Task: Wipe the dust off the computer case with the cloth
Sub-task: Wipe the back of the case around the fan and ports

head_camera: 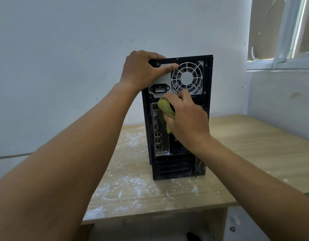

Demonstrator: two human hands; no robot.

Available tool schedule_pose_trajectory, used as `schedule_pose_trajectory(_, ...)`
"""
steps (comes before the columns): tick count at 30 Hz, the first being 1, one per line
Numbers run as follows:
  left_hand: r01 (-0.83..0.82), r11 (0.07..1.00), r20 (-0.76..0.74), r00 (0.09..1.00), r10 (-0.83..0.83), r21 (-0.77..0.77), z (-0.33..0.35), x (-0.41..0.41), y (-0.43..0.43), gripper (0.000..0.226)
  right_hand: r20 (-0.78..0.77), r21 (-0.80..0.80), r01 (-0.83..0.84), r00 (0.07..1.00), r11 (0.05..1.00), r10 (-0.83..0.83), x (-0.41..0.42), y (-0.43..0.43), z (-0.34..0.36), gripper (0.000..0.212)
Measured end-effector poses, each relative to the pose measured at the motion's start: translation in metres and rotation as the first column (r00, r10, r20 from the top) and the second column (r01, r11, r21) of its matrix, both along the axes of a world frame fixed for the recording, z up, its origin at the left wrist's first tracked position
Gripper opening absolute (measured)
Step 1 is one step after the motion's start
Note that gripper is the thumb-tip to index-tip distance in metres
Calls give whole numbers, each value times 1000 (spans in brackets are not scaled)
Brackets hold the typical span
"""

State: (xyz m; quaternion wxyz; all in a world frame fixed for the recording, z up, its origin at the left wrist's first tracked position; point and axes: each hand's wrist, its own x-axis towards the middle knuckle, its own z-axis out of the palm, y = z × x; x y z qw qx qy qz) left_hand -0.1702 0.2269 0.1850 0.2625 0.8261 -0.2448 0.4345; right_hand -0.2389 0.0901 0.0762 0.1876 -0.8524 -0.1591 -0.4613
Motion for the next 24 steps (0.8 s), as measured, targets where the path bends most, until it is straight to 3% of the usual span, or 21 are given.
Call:
schedule_pose_trajectory(10, -13, 1000, -18, 1000, 12, -19, 1, 1, 1, 54, 48, -174, 18, 999, 985, -10, 6, -4, -36, 39)
schedule_pose_trajectory(24, -28, 1000, 0, 1000, 28, -13, 1, 1, 0, 53, -32, -324, 26, 999, 946, -38, 1, -8, -114, 49)
